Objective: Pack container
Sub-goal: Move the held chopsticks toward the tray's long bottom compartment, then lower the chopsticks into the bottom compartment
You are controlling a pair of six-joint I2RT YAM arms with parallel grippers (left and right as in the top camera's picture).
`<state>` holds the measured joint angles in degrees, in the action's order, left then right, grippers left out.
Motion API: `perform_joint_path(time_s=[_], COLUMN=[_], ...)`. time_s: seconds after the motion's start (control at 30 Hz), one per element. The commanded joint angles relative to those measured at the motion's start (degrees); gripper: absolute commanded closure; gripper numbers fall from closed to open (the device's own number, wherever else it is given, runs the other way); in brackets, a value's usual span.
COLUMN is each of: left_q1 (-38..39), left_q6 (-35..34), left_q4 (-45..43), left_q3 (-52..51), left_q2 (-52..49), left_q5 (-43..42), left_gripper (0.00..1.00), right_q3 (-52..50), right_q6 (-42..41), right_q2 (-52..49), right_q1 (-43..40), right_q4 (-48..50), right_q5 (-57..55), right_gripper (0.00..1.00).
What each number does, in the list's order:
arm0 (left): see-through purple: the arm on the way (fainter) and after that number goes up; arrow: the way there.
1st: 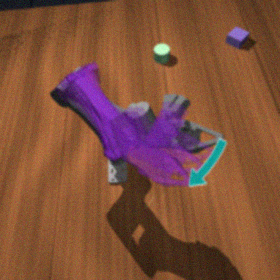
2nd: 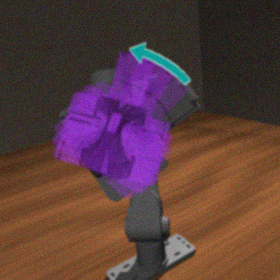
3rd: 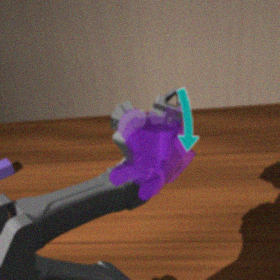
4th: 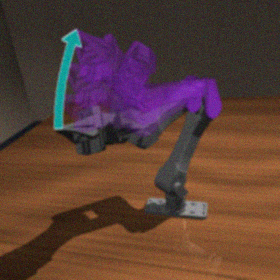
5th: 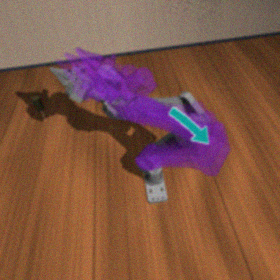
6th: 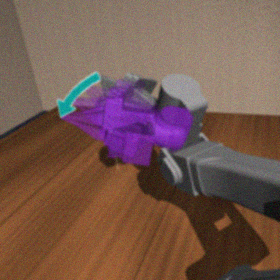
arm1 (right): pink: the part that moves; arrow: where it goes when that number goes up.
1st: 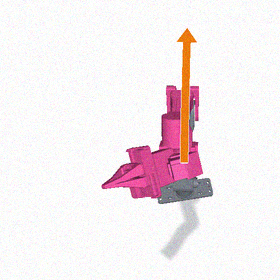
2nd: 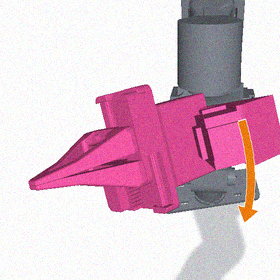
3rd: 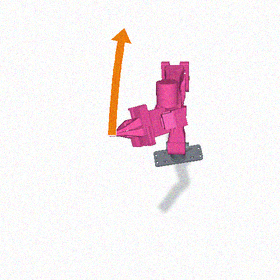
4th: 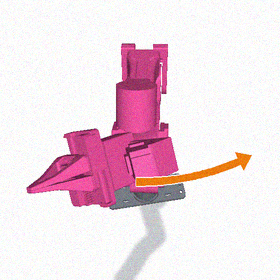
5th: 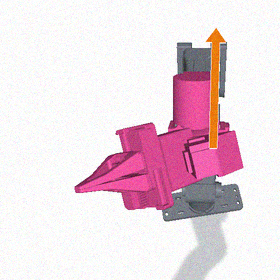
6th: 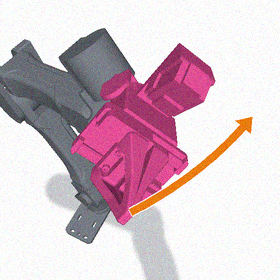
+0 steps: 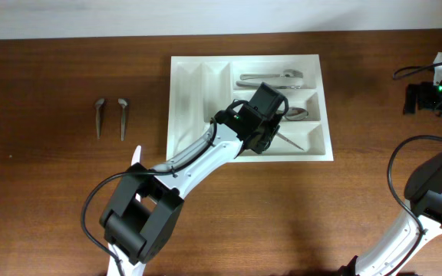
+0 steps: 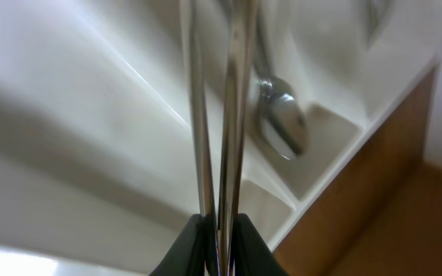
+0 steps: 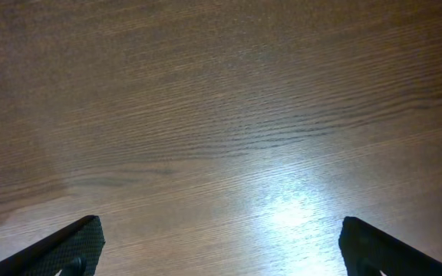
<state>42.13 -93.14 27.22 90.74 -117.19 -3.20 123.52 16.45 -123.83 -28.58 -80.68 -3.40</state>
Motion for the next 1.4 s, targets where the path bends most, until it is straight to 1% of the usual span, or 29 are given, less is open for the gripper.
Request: perform_joint_path(time_s=[0.0, 0.07, 0.1, 0.13, 0.17, 0.23, 0.3, 0.33, 0.37, 0.4, 0.43, 0.5, 0.6, 0.67, 0.77, 0.87, 1.07, 1.17, 1.37], left_q1=[-0.26, -0.28, -0.28, -0.28, -0.28, -0.39, -0.39, -0.39, -0.39, -0.39, -0.39, -0.39, -0.39, -0.39, -0.44, -0.61, -0.57, -0.52, -0.55], left_q6=[15.13, 22.86, 27.54, 33.66, 39.63, 50.95, 62.51, 68.91, 73.77, 77.92, 84.26, 90.9, 97.92, 101.18, 106.18, 110.36, 121.2, 127.25, 132.15], left_q4=[-7.02, -12.02, -14.53, -16.74, -17.62, -16.52, -12.2, -7.74, -3.08, 1.01, 7.89, 14.88, 20.76, 21.29, 20.74, 20.85, 21.27, 21.22, 21.46], left_q3=[1.03, 1.38, 1.64, 2.14, 2.82, 4.31, 5.66, 6.4, 6.97, 7.34, 7.63, 7.63, 7.63, 7.69, 8.55, 10.75, 15.04, 16.04, 16.02], left_q2=[0.11, 0.11, 0.15, 0.2, 0.22, 0.22, 0.22, 0.22, 0.22, 0.22, 0.22, 0.22, 0.22, 0.22, 0.22, 0.22, 0.22, 0.22, 0.2], left_q5=[-3.23, -6.34, -8.15, -10.62, -13.0, -17.55, -22.05, -23.52, -23.54, -23.17, -21.03, -16.06, -6.08, -1.27, 2.82, 3.48, 6.1, 6.01, 6.01], left_gripper=[0.98, 0.98, 0.98, 0.97, 0.96, 0.9, 0.86, 0.86, 0.86, 0.86, 0.86, 0.86, 0.86, 0.86, 0.87, 0.86, 0.86, 0.86, 0.87], right_q3=[-0.37, -0.37, -0.37, -0.37, -0.37, -0.37, -0.37, -0.37, -0.37, -0.37, -0.37, -0.37, -0.37, -0.37, -0.37, -0.37, -0.37, -0.37, -0.37], right_q6=[-0.61, -0.61, -0.61, -0.61, -0.61, -0.61, -0.61, -0.61, -0.61, -0.63, -0.61, -0.61, -0.61, -0.61, -0.61, -0.63, -0.61, -0.61, -0.61], right_q2=[-0.31, -0.31, -0.31, -0.31, -0.31, -0.31, -0.31, -0.31, -0.31, -0.31, -0.31, -0.31, -0.31, -0.31, -0.31, -0.31, -0.31, -0.31, -0.31], right_q1=[-0.33, -0.33, -0.33, -0.33, -0.33, -0.33, -0.33, -0.33, -0.33, -0.33, -0.33, -0.33, -0.33, -0.33, -0.33, -0.33, -0.33, -0.33, -0.33], right_q4=[-0.02, -0.02, -0.02, -0.02, -0.02, -0.02, -0.02, -0.02, -0.02, -0.02, -0.02, -0.02, -0.02, -0.02, -0.02, -0.02, -0.02, -0.02, -0.02], right_q5=[0.35, 0.35, 0.35, 0.35, 0.35, 0.35, 0.35, 0.35, 0.35, 0.35, 0.35, 0.35, 0.35, 0.35, 0.35, 0.35, 0.35, 0.35, 0.35], right_gripper=[0.01, 0.01, 0.01, 0.01, 0.01, 0.01, 0.01, 0.01, 0.01, 0.01, 0.01, 0.01, 0.01, 0.01, 0.01, 0.01, 0.01, 0.01, 0.01])
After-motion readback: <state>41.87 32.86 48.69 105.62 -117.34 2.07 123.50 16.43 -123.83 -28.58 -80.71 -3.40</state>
